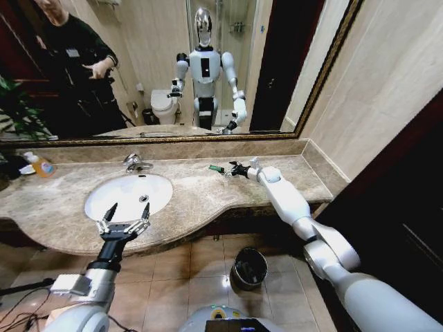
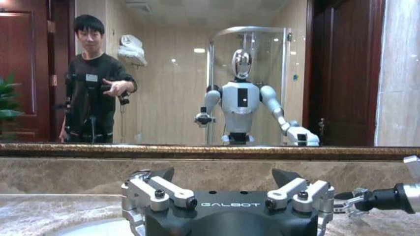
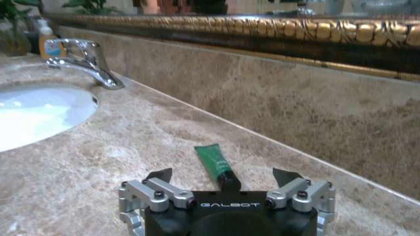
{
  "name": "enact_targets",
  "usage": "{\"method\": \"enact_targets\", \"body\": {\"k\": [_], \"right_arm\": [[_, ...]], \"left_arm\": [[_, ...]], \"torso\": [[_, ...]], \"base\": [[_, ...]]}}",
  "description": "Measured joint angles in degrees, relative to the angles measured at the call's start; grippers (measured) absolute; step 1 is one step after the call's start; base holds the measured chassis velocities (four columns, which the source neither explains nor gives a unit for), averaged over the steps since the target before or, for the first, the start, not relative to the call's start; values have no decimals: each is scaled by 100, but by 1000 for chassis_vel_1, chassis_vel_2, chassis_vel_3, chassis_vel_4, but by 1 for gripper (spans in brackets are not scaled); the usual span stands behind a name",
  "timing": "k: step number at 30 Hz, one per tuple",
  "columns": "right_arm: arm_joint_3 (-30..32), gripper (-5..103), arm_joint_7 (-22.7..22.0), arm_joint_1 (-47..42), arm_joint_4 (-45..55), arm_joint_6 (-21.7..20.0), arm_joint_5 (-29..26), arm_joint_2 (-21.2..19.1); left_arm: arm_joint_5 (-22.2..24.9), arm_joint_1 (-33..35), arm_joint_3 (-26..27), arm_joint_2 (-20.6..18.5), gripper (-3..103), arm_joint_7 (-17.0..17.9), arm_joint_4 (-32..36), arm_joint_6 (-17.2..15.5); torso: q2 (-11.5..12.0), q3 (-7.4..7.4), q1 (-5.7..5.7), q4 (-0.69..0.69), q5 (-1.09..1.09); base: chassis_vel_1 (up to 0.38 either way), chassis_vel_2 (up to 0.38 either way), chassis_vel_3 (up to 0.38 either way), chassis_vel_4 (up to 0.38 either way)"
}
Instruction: Pick up the trash from the sink and place it in the trash bin.
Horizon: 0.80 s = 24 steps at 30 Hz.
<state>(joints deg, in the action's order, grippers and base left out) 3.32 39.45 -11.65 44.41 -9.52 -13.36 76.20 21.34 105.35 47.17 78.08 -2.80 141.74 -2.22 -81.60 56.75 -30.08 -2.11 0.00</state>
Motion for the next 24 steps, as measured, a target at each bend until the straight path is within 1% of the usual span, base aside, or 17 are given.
{"method": "enact_targets", "body": {"k": [1,6,7,8,9,11,13,14,17,18,19,20,21,23,24], "right_arm": [[0,100,-25,30,-75,0,32,33],[-11,98,-174,71,-224,10,72,117],[-17,95,-206,72,-239,13,72,130],[-22,95,-232,73,-252,16,71,143],[-28,87,-266,72,-266,19,71,170],[-30,87,-288,73,-274,22,71,194],[-31,78,-349,73,-288,35,73,249],[-30,76,-389,73,-296,36,77,280],[-21,75,-434,72,-306,35,90,315],[-14,71,-475,66,-318,35,116,336],[-14,71,-475,66,-318,35,116,336],[-13,66,-489,59,-323,34,127,342],[-12,55,-520,48,-324,32,141,347],[-12,55,-551,40,-316,9,142,350],[-14,49,-569,32,-304,-15,141,352]], "left_arm": [[0,0,0,0,100,0,0,0],[0,0,0,0,100,0,0,0],[0,0,0,0,100,0,0,0],[0,0,0,0,100,0,0,0],[0,0,0,0,100,0,0,0],[0,0,0,0,100,0,0,0],[0,0,0,0,100,0,0,0],[0,0,0,0,100,0,0,0],[0,0,0,0,100,0,0,0],[0,0,0,0,100,0,0,0],[0,0,0,0,100,0,0,0],[0,0,0,0,100,0,0,0],[0,0,0,0,100,0,0,0],[0,0,0,0,100,0,0,0],[0,0,0,0,100,0,0,0]], "torso": [[0,0,0,0,0],[0,0,0,0,0],[0,0,0,0,0],[0,0,0,0,0],[0,0,0,0,0],[0,0,0,0,0],[0,0,0,0,0],[0,0,0,0,0],[0,0,0,-1,-1],[0,0,0,-1,-1],[0,0,0,-1,-1],[0,0,0,0,-1],[0,0,0,0,0],[0,0,0,0,-1],[0,0,0,0,-1]], "base": [[0,0,0,0],[0,0,0,0],[0,0,0,0],[0,0,0,0],[0,0,0,0],[0,0,0,0],[0,0,0,0],[0,0,0,0],[0,0,0,0],[0,0,0,0],[0,0,0,0],[0,0,0,0],[0,0,0,0],[0,0,0,0],[0,0,0,0]]}}
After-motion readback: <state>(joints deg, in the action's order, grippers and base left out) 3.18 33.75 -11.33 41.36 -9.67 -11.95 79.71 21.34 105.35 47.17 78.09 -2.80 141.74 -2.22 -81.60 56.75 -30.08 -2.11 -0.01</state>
